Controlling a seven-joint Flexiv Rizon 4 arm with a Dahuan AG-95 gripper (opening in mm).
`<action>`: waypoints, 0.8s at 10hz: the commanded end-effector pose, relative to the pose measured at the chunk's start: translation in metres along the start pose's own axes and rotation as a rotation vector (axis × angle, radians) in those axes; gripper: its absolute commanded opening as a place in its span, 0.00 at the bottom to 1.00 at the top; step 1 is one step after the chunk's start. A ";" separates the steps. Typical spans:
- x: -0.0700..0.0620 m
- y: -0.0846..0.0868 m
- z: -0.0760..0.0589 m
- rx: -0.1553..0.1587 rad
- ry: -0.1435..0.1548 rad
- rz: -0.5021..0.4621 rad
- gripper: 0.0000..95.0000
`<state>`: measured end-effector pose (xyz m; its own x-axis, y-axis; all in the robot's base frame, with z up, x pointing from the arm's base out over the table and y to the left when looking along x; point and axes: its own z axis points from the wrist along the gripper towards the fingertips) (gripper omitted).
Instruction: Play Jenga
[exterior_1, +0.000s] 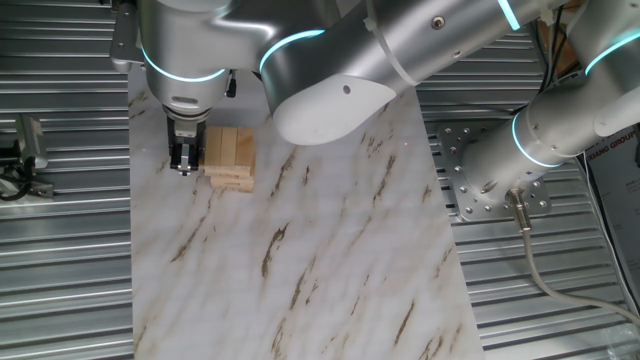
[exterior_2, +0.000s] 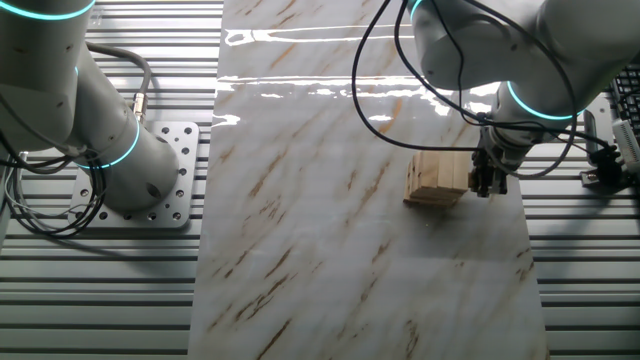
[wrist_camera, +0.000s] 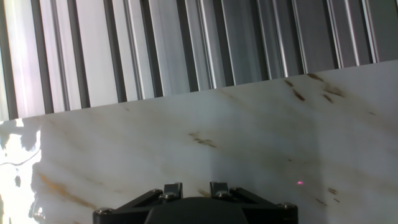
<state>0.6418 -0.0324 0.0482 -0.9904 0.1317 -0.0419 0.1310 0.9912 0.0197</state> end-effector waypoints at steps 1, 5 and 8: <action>0.000 0.000 0.000 0.003 0.001 0.000 0.00; 0.000 0.000 -0.001 0.002 0.003 -0.001 0.00; -0.002 0.001 -0.001 0.002 0.003 -0.002 0.00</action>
<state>0.6445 -0.0317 0.0491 -0.9907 0.1302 -0.0389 0.1296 0.9914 0.0176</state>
